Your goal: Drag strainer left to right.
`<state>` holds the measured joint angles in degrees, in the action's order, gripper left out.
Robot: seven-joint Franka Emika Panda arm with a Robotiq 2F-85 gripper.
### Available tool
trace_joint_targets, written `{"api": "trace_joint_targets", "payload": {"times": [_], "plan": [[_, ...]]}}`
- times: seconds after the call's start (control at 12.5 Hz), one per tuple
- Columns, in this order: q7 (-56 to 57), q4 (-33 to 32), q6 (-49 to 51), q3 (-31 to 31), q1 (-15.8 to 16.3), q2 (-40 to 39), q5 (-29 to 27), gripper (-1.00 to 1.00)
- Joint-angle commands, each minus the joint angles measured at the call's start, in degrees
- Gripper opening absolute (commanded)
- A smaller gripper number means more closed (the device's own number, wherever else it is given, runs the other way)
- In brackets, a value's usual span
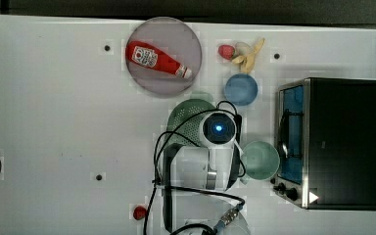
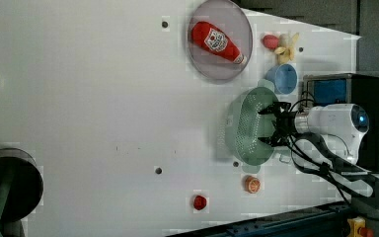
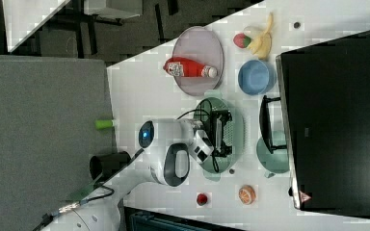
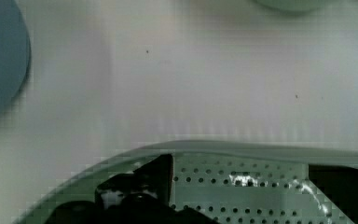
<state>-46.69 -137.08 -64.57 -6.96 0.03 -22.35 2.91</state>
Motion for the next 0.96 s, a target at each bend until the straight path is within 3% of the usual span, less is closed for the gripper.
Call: {"api": "trace_joint_targets", "payload": {"times": [0.08,0.4,0.64,0.96], "plan": [[7.7,0.1,0.1,-1.8,0.7,0.9,-0.1,1.0],[10.6,0.3,-1.0,-2.6,0.7,1.4,-0.1,1.0],[18.3,0.4,2.7,0.9,0.7,7.1,-0.2,1.0],[35.6,5.4,19.8,1.8,0.7,19.7,-0.3,1.0]]}}
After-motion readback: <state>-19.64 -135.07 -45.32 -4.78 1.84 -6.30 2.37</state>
